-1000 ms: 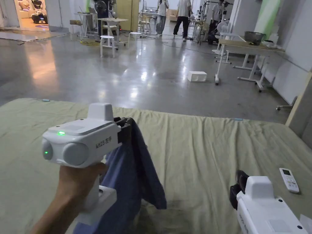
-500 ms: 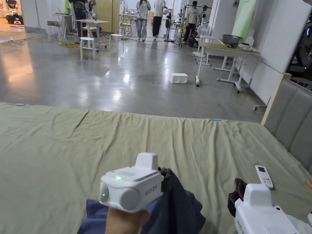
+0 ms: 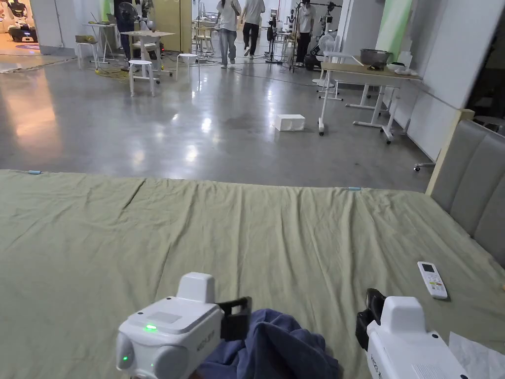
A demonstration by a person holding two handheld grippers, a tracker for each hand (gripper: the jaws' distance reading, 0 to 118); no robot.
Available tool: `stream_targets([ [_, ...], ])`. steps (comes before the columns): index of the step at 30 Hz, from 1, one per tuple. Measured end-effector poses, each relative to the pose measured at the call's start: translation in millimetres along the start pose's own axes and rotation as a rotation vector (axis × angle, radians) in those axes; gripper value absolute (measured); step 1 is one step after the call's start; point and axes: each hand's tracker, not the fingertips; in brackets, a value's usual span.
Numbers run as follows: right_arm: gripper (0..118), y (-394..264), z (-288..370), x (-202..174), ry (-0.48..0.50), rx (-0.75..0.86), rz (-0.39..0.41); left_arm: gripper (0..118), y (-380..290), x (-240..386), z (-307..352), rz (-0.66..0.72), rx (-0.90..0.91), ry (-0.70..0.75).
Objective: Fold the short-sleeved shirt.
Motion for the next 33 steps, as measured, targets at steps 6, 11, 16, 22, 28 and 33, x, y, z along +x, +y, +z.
stream_targets([
  [6, 0, 7.6, -2.2, -10.0, 0.011, 0.021, -0.023, 55, 15.9, -38.3, 42.0, -0.041, 0.148, 0.178],
  [11, 0, 12.9, -1.6, -14.4, 0.014, 0.038, -0.057, 6, 13.4, -67.4, 73.3, -0.004, 0.216, 0.333],
  [16, 0, 15.6, -3.0, -18.0, 0.008, 0.054, -0.065, 0, 8.2, -83.2, 89.3, -0.005, 0.189, 0.355],
  [22, 0, 14.6, -6.3, -20.1, 0.022, 0.046, -0.054, 0, -13.6, -107.3, 66.2, 0.097, -0.035, 0.319],
  [28, 0, 6.4, -12.3, -16.3, 0.049, 0.002, -0.058, 0, -56.7, -138.9, 16.6, 0.282, -0.321, 0.27],
  [33, 0, -6.2, -18.3, -13.2, 0.04, -0.039, -0.039, 18, -93.1, -139.9, -8.2, 0.254, -0.489, 0.254],
])
